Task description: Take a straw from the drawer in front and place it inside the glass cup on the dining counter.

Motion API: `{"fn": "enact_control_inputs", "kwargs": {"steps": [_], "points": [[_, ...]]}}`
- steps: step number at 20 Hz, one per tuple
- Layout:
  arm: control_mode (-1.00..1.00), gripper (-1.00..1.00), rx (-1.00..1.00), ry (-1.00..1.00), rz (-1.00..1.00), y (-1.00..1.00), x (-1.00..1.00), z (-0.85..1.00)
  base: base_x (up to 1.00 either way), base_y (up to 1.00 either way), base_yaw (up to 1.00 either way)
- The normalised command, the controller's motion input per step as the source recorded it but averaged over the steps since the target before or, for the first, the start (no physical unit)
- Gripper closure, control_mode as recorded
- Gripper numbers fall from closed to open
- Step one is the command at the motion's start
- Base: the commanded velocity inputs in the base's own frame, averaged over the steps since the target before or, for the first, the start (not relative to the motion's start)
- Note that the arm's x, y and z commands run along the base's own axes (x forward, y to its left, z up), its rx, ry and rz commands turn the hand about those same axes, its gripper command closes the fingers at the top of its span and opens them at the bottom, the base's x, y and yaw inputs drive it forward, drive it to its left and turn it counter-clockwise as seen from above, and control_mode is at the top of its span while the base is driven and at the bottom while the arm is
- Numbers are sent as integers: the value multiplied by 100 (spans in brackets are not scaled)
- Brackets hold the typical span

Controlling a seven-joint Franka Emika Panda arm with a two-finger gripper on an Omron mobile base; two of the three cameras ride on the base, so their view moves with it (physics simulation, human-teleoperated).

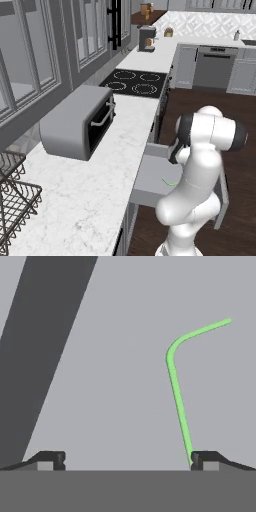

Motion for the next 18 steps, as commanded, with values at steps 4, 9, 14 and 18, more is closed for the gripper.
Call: {"fn": "enact_control_inputs", "kwargs": {"steps": [4,9,14,18], "points": [[-100,-100,2,1,10,-2,0,-35,0,0,0],[-100,-100,4,-1,15,0,8,-40,0,0,0],[-100,-100,4,-4,10,0,12,-25,0,0,0],[-100,-100,5,0,1,0,38,-7,0,0,0]]}}
